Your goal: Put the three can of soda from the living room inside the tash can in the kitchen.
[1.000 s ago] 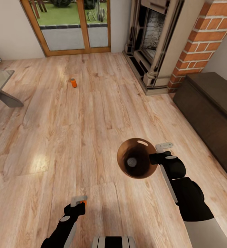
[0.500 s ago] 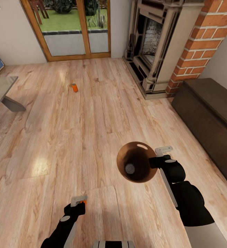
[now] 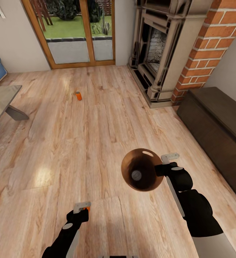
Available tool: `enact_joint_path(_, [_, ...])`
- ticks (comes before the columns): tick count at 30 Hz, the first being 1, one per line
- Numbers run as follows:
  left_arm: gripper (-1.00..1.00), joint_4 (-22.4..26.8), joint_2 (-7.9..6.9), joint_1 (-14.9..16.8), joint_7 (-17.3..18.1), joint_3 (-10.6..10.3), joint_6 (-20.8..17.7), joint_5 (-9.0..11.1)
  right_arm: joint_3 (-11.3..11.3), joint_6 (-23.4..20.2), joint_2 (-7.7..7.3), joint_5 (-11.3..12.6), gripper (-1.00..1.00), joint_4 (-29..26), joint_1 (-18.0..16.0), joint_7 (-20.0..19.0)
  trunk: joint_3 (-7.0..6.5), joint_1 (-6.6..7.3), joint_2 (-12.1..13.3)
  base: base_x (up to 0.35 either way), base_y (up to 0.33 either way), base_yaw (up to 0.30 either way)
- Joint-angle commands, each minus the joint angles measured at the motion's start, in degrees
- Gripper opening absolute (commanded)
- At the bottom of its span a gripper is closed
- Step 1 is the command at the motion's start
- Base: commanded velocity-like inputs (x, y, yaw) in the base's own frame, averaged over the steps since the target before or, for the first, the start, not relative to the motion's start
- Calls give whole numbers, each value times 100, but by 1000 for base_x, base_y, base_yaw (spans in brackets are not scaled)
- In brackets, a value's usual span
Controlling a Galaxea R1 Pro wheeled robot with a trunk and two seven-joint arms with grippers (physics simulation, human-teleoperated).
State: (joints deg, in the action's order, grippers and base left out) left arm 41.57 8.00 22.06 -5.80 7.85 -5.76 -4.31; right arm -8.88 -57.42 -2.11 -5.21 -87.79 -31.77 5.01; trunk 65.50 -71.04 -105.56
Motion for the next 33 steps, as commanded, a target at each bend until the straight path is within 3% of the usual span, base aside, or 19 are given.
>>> enact_joint_path(1, [-100,4,0,0,0,-6,0,0,0,3,1,38,-100,-1,2,-18,-29,23,42,0,0,0])
enact_joint_path(8, [-100,8,0,0,19,-12,-3,0,0,3,1,38,-100,-1,7,-18,-220,177,323,0,0,0])
enact_joint_path(18, [-100,15,0,0,498,-4,-4,0,0,3,1,39,-100,1,21,-20,-493,396,724,0,0,0])
enact_joint_path(33, [-100,17,0,0,516,-5,-4,0,0,3,1,39,-100,8,21,-20,-903,726,1325,0,0,0])
